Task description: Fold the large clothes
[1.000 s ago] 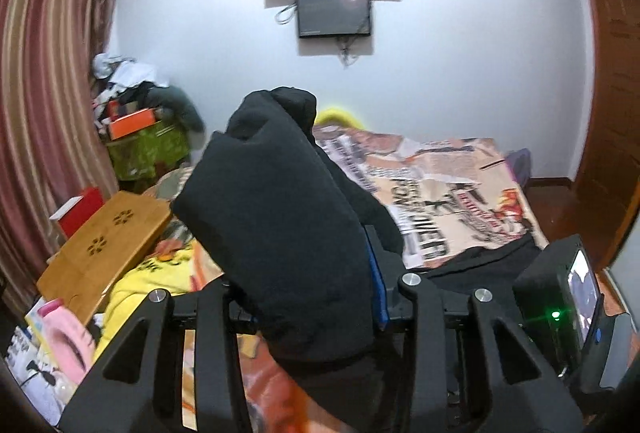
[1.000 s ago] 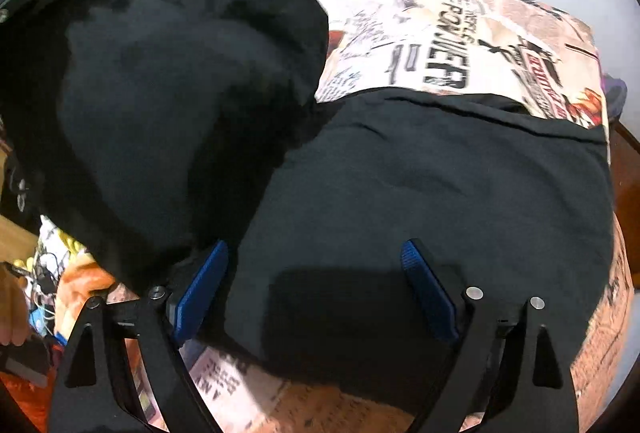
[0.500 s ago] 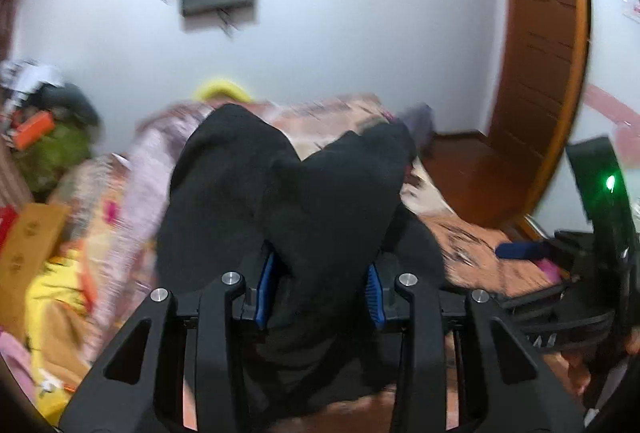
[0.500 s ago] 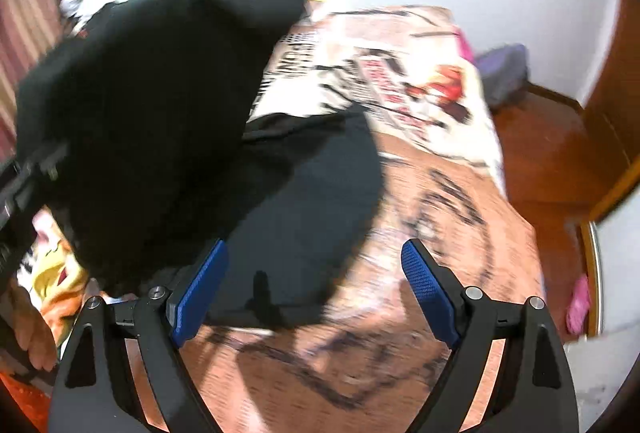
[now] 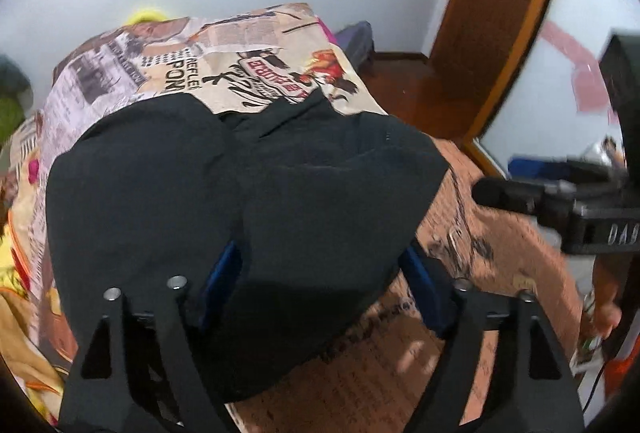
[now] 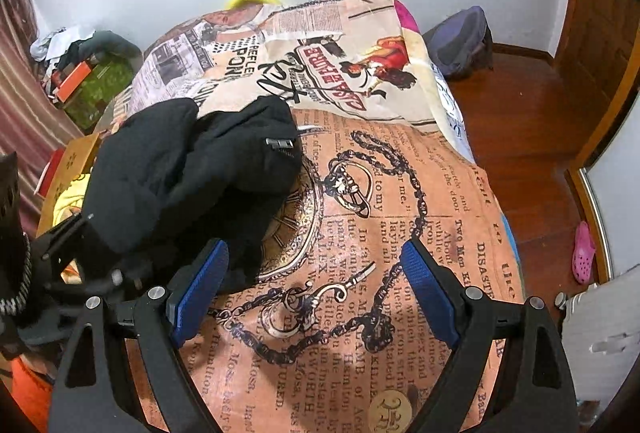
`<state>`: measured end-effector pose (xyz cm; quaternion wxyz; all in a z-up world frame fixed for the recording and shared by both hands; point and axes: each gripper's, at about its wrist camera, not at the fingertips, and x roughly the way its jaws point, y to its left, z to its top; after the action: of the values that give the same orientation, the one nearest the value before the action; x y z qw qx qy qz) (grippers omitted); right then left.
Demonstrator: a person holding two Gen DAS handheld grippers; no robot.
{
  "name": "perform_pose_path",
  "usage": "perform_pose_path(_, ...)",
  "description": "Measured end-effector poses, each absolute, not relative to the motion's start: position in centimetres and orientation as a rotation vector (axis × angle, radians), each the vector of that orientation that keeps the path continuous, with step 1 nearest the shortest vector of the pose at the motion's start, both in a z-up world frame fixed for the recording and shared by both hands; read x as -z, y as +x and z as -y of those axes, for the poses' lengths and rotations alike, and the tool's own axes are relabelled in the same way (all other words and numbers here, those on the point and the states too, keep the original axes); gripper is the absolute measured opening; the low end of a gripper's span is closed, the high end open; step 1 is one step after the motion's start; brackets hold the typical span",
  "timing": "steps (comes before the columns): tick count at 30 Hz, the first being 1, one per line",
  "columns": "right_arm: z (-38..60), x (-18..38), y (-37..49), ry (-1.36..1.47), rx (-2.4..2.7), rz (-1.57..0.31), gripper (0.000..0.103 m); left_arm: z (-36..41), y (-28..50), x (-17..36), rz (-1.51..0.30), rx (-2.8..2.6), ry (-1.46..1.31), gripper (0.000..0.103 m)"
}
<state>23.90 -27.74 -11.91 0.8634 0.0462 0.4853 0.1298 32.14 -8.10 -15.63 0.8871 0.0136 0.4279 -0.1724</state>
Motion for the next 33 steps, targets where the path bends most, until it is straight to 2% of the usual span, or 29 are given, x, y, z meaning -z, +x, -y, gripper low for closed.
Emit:
perform_pose_path(14, 24.7, 9.3, 24.3, 0.134, -0.369, -0.912, 0.086, 5.8, 27.2, 11.5, -0.793, 0.285, 0.085, 0.081)
perform_pose_path(20, 22.9, 10.2, 25.7, 0.162, -0.381, -0.918, 0.086, 1.5, 27.2, 9.8, -0.7, 0.189, -0.025, 0.088)
perform_pose_path(27, 22.4, 13.1, 26.6, 0.17, -0.356, -0.987, 0.086, -2.9, 29.8, 12.9, -0.759, 0.046, -0.109, 0.088)
perform_pose_path(30, 22.7, 14.6, 26.6, 0.199, -0.351, -1.03, 0.086, -3.2, 30.8, 15.7, -0.839, 0.06, -0.15, 0.088)
perform_pose_path(33, 22.9, 16.0, 26.3, 0.192, -0.344, -1.071, 0.086, -2.7, 30.3, 16.7, -0.819, 0.058, -0.124, 0.089)
